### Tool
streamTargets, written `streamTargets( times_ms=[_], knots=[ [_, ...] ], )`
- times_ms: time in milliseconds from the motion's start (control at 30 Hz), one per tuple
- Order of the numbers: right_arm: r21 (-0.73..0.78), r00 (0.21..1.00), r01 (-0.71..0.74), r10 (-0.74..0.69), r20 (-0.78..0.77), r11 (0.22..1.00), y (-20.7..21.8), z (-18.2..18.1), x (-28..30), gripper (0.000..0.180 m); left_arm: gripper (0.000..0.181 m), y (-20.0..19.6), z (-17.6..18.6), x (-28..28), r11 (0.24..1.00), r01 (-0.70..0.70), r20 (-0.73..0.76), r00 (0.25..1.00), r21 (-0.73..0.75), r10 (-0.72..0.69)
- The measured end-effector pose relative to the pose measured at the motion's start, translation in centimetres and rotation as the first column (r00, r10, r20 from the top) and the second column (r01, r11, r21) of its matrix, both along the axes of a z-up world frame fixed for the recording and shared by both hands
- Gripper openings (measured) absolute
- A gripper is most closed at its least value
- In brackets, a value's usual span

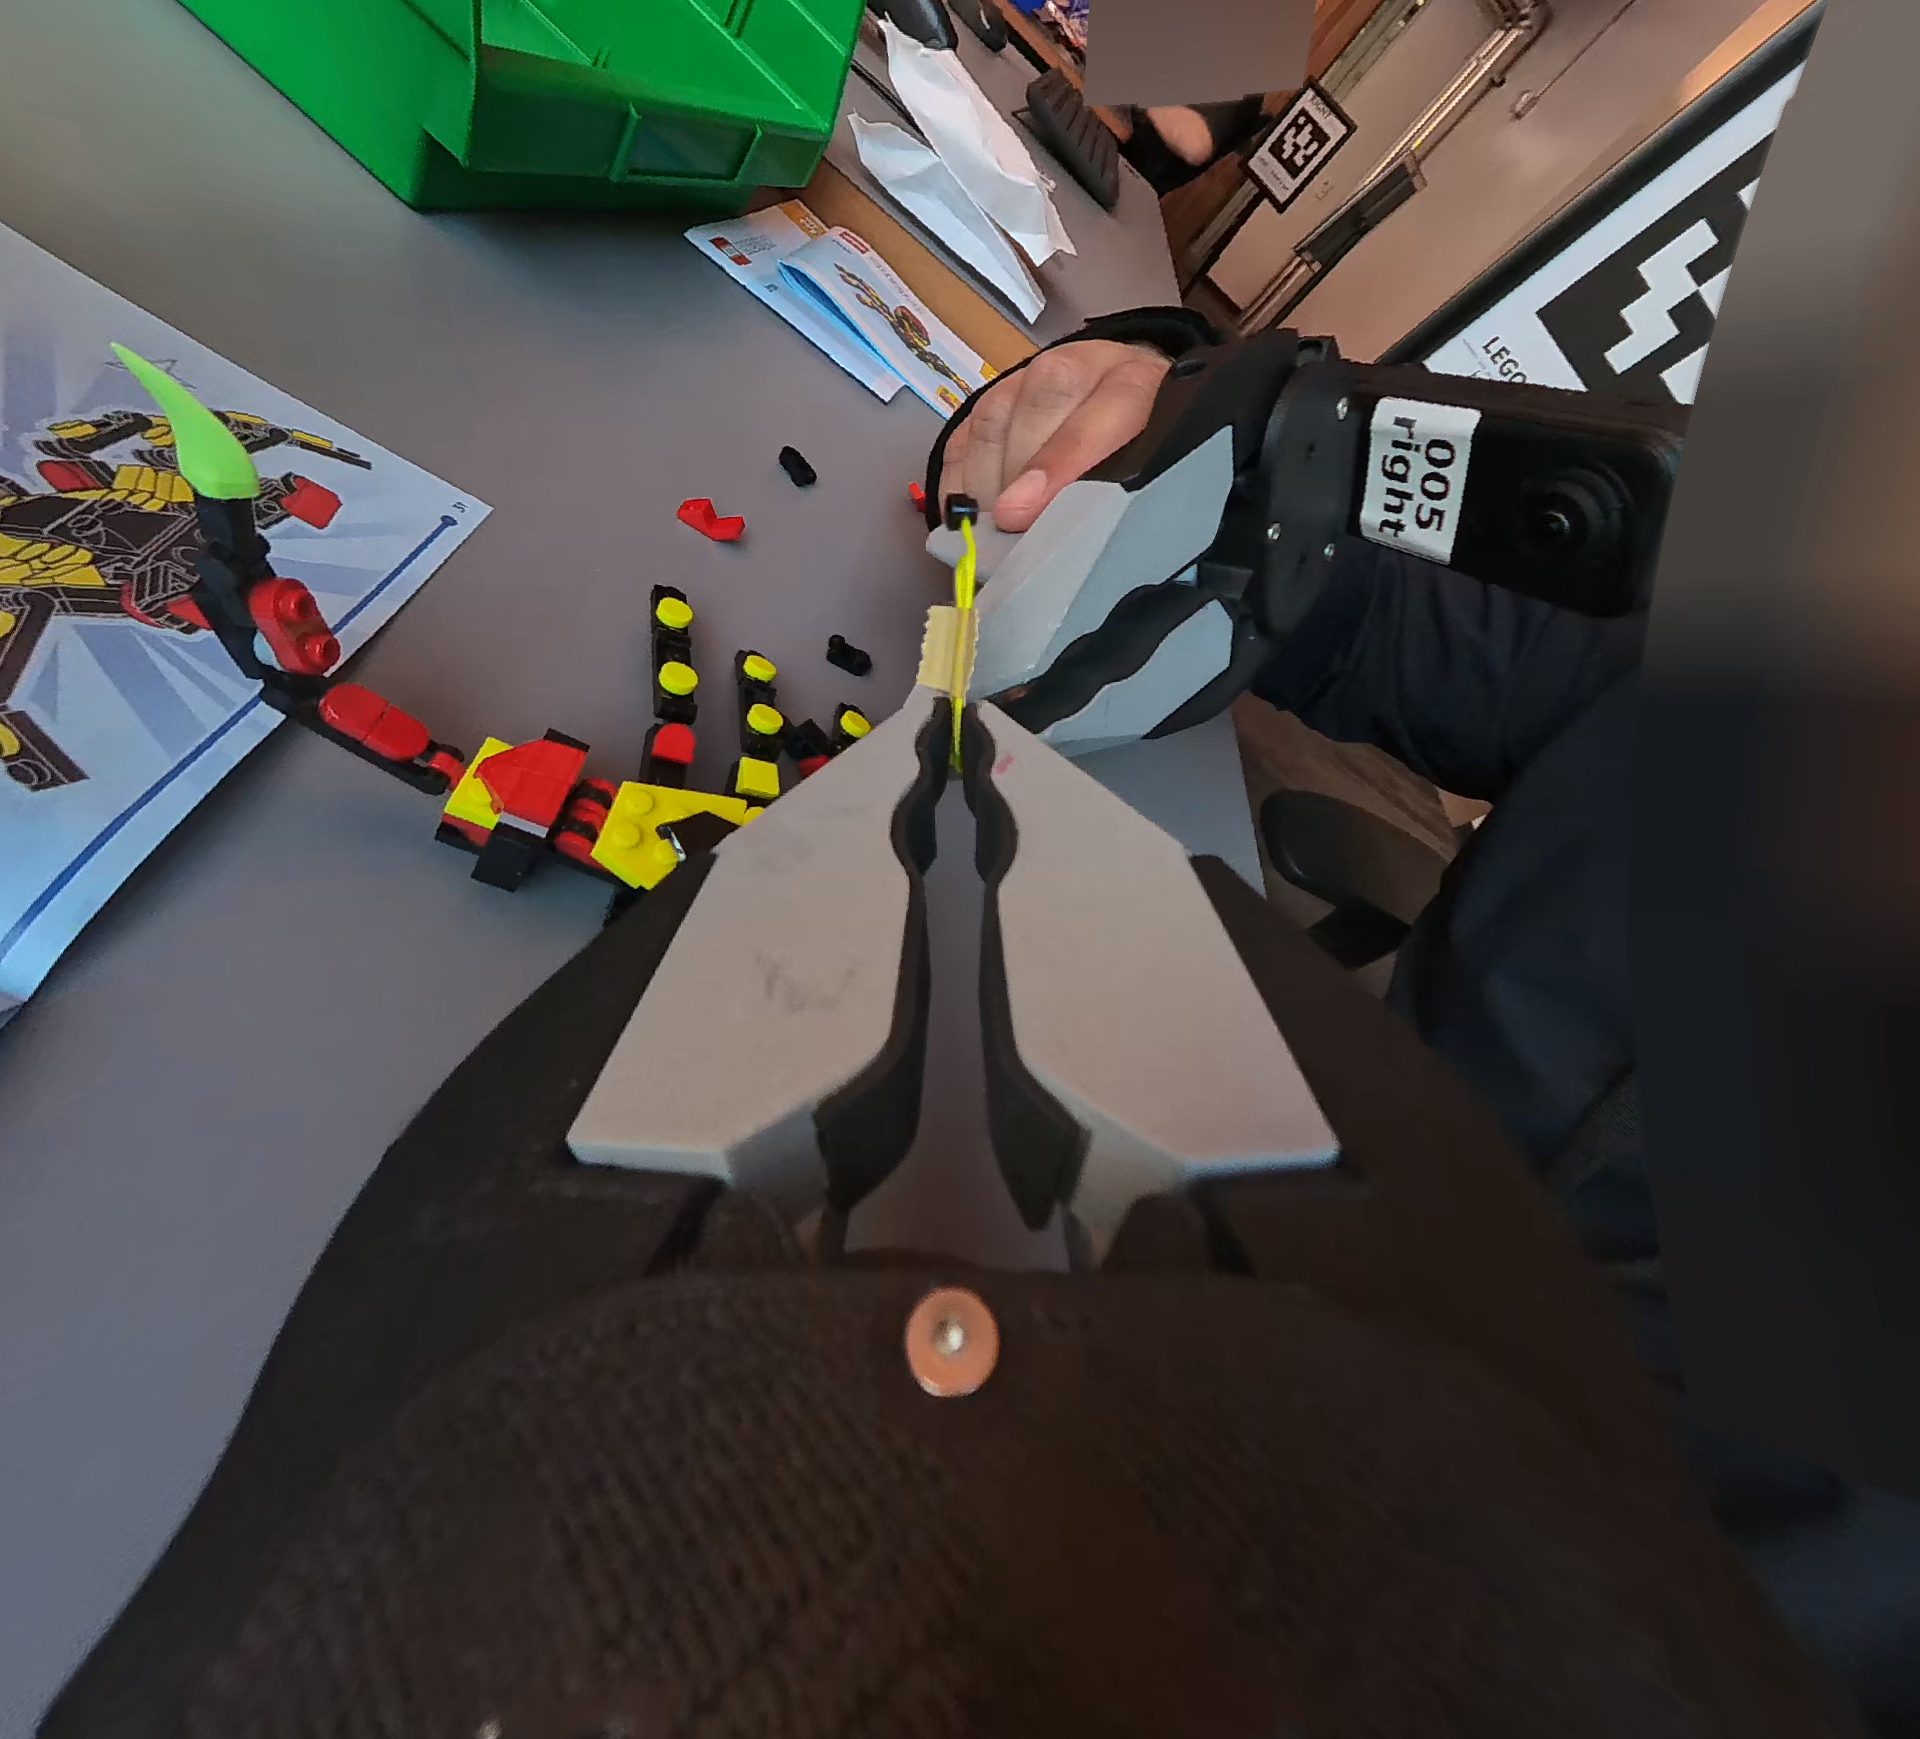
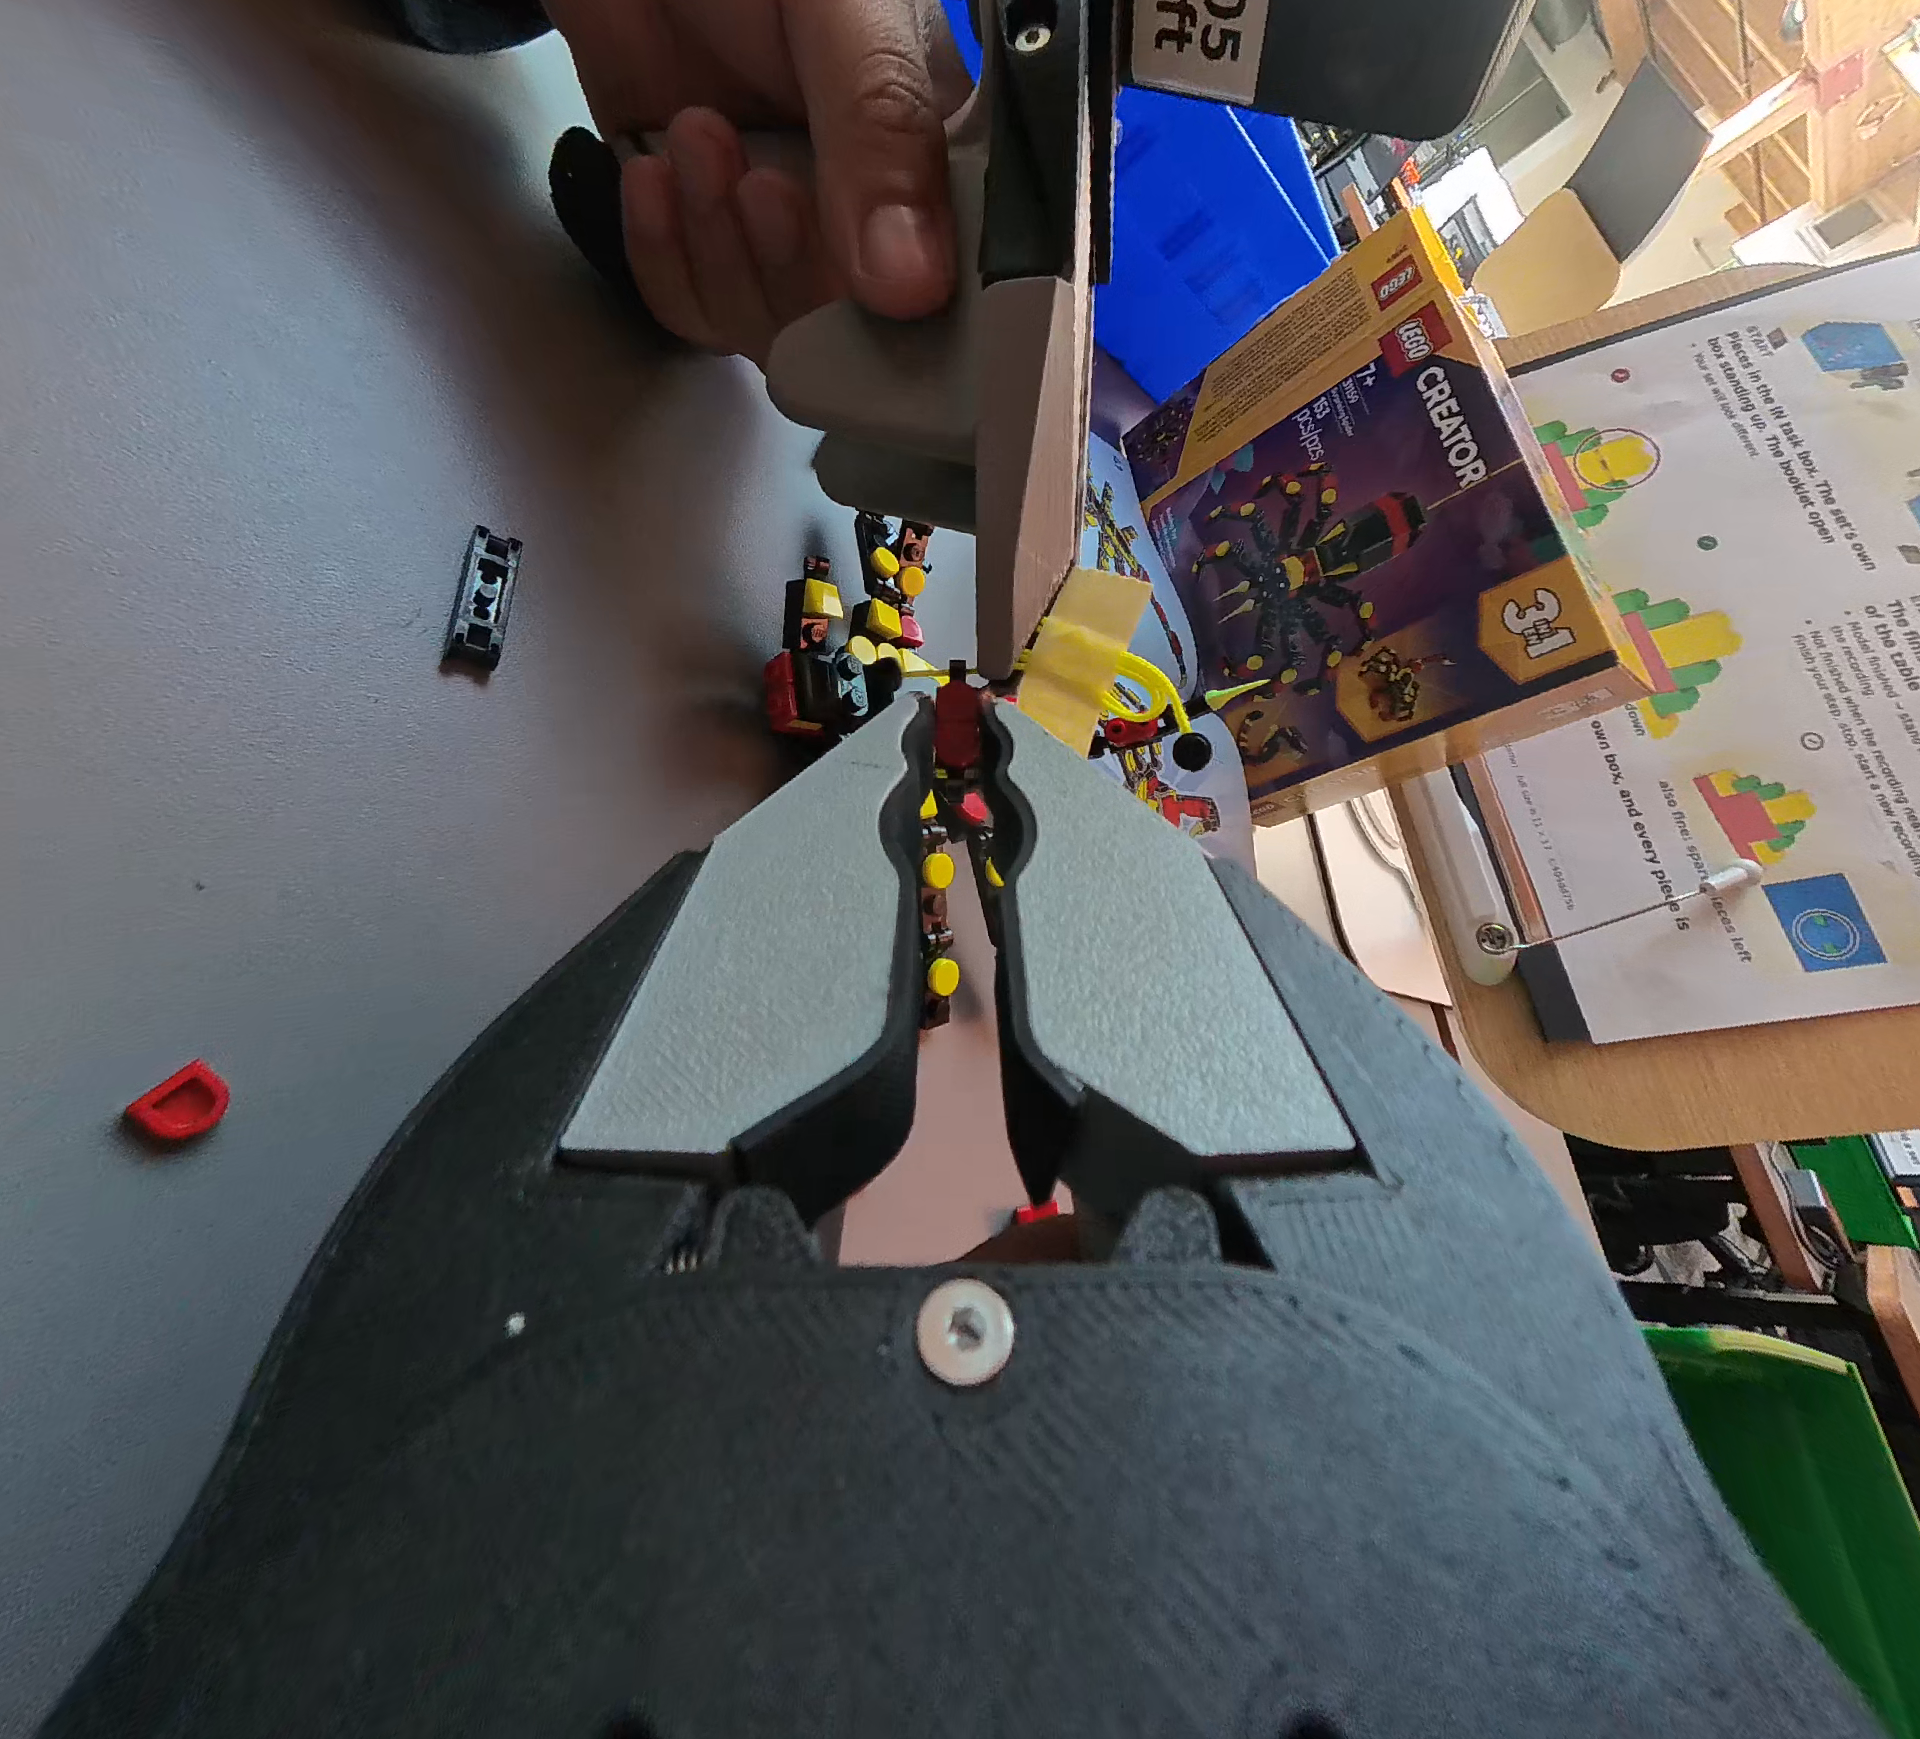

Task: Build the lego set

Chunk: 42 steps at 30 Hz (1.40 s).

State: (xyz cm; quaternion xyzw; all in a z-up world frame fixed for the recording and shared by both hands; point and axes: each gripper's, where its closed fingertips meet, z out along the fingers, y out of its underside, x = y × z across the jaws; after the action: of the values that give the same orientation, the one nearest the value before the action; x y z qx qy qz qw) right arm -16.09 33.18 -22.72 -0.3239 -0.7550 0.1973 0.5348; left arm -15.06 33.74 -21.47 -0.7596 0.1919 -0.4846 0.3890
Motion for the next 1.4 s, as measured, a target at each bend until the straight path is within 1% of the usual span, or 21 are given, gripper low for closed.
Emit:
streamTargets(
  times_ms=[233, 433, 500, 600, 667, 833, 967, 1100, 1200, 1300, 1400],
  knots=[
    [-0.027, 1.0, 0.002, -0.002, 0.001, 1.0, 0.1, 0.0, 0.0, 0.004, 0.0, 0.0, 0.0, 0.0, 1.0, 0.002, 0.011, 1.0, -0.011, -0.002],
    [-0.102, 1.0, 0.011, -0.011, 0.001, 0.995, 0.4, 0.0, -0.1, 0.004, 0.01, 0.0, 0.1, 0.0, 1.0, 0.008, 0.021, 1.0, -0.018, -0.008],
    [-0.116, 1.0, 0.011, -0.012, -0.01, 0.993, 0.5, 0.2, -0.1, 0.003, 0.016, 0.1, -0.3, -0.2, 1.0, -0.003, -0.011, 1.0, -0.019, 0.003],
    [-0.127, 1.0, 0.015, -0.017, -0.015, 0.992, 0.6, 0.3, -0.1, 0.004, 0.02, 0.0, -0.8, -0.1, 1.0, 0.01, -0.041, 0.999, -0.021, -0.011],
    [-0.127, 1.0, 0.021, -0.021, -0.003, 0.992, 0.6, 0.1, -0.1, 0.004, 0.02, -0.3, -0.8, 0.2, 0.999, 0.03, -0.041, 0.999, -0.021, -0.03],
    [-0.141, 0.999, 0.028, -0.026, 0.021, 0.99, 0.7, -0.4, -0.2, 0.004, 0.017, -0.3, -1.5, 0.1, 0.999, 0.026, -0.106, 0.994, -0.02, -0.028],
    [-0.161, 0.996, 0.091, -0.088, 0.025, 0.983, 2.2, -0.2, -0.1, 0.004, 0.014, 0.1, -1.5, -0.7, 0.999, -0.002, -0.189, 0.982, 0.035, 0.009],
    [-0.262, 0.981, 0.193, -0.195, 0.019, 0.945, 5.3, 0.6, 0.5, 0.005, 0.013, 1.3, -1.6, -2.2, 0.987, -0.09, -0.301, 0.945, 0.134, 0.127],
    [-0.347, 0.968, 0.252, -0.235, 0.091, 0.903, 6.8, -0.5, 0.9, 0.004, 0.013, 1.5, -1.7, -2.2, 0.982, -0.096, -0.331, 0.932, 0.164, 0.146],
    [-0.425, 0.963, 0.26, -0.199, 0.182, 0.867, 6.8, -2.0, 1.1, 0.004, 0.014, 1.4, -2.0, -1.9, 0.985, -0.091, -0.327, 0.935, 0.146, 0.135],
    [-0.475, 0.956, 0.26, -0.155, 0.249, 0.84, 6.6, -2.7, 1.6, 0.004, 0.015, 1.4, -2.4, -1.9, 0.986, -0.09, -0.336, 0.932, 0.137, 0.132]
  ],
)
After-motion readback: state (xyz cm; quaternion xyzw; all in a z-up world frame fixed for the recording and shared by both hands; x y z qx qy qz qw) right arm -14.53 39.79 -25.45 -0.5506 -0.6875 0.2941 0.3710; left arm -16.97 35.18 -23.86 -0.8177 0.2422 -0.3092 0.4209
